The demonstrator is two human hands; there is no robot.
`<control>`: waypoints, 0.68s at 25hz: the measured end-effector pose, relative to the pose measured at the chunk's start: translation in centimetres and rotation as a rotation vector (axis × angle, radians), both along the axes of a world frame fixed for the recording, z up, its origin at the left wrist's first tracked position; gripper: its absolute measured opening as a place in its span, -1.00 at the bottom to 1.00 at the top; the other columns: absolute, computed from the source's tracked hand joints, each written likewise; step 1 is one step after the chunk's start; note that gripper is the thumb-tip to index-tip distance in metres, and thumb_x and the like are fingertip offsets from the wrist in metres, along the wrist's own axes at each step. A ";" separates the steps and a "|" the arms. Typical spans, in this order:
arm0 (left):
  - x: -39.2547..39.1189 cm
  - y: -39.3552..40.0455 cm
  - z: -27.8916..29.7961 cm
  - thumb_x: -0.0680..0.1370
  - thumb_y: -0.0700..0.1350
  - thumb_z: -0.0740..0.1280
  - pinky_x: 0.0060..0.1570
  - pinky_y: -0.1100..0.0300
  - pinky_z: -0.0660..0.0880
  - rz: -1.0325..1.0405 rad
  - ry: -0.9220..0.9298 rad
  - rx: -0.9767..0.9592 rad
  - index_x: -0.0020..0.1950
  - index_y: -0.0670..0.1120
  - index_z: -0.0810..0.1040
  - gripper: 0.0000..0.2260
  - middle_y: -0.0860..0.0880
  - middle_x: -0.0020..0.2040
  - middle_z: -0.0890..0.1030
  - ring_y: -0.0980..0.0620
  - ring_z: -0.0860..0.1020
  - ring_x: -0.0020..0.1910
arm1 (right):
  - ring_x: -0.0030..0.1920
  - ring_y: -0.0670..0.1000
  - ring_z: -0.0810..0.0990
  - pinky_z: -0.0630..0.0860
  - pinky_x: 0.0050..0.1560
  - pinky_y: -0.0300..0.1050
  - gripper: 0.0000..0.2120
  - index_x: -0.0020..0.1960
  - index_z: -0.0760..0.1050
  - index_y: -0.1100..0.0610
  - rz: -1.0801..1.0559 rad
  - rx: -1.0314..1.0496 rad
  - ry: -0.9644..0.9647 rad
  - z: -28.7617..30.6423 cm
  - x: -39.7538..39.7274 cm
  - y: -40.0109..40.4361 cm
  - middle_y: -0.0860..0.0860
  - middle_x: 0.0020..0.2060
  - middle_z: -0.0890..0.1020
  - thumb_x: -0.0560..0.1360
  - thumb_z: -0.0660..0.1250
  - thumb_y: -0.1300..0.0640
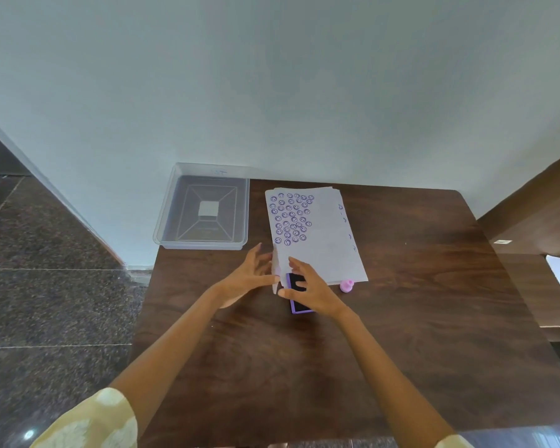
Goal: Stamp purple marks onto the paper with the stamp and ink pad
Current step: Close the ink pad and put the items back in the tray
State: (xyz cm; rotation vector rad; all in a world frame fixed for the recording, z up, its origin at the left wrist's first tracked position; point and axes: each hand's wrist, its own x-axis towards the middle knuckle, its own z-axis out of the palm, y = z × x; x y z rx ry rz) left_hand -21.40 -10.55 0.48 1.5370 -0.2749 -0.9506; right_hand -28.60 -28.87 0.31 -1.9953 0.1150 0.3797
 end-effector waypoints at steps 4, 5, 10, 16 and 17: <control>-0.4 -0.8 0.7 0.39 -0.06 0.48 0.29 0.16 0.33 -0.089 0.124 -0.110 0.47 0.06 -0.05 -0.14 0.11 0.38 0.35 0.17 0.39 0.31 | 0.39 0.06 0.31 0.38 0.35 0.06 -0.27 0.44 0.06 0.00 -0.024 0.093 0.048 -0.2 1.1 0.2 0.05 0.41 0.29 0.42 0.41 0.06; -0.4 -0.9 0.8 0.32 0.01 0.53 0.32 0.12 0.32 -0.099 0.146 -0.137 0.45 0.08 -0.03 -0.09 0.12 0.36 0.36 0.13 0.38 0.33 | 0.37 0.03 0.34 0.43 0.30 -0.03 -0.30 0.42 0.09 -0.03 -0.035 0.131 0.051 -0.1 1.2 0.3 -0.01 0.37 0.34 0.42 0.41 0.07; -0.6 -1.3 0.2 0.38 -0.05 0.49 0.44 -0.01 0.21 -0.137 0.163 -0.146 0.50 0.04 -0.10 -0.09 -0.01 0.50 0.22 0.01 0.33 0.41 | 0.24 -0.03 0.41 0.50 0.02 -0.37 -0.33 0.38 0.12 -0.10 -0.068 0.151 0.062 -0.2 0.7 0.0 -0.05 0.29 0.36 0.41 0.42 0.12; -1.6 -1.5 -2.1 0.38 -0.20 0.51 0.49 0.02 0.10 -0.084 -0.273 0.172 0.51 -0.05 0.01 -0.12 -0.10 0.52 0.16 -0.04 0.14 0.50 | 0.27 0.03 0.33 0.44 0.17 -0.04 -0.05 0.43 0.02 -0.01 0.283 -0.631 -0.105 0.7 0.2 -5.0 0.03 0.34 0.31 0.23 0.48 -0.17; -1.9 -1.7 -2.6 0.37 -0.15 0.52 0.50 0.01 0.08 -0.112 -0.408 0.261 0.51 -0.06 0.02 -0.12 -0.11 0.52 0.16 -0.06 0.13 0.50 | 0.29 0.05 0.31 0.45 0.17 0.00 -0.04 0.44 -0.01 0.00 0.335 -0.732 -0.115 0.7 0.3 -5.4 0.03 0.36 0.30 0.23 0.46 -0.19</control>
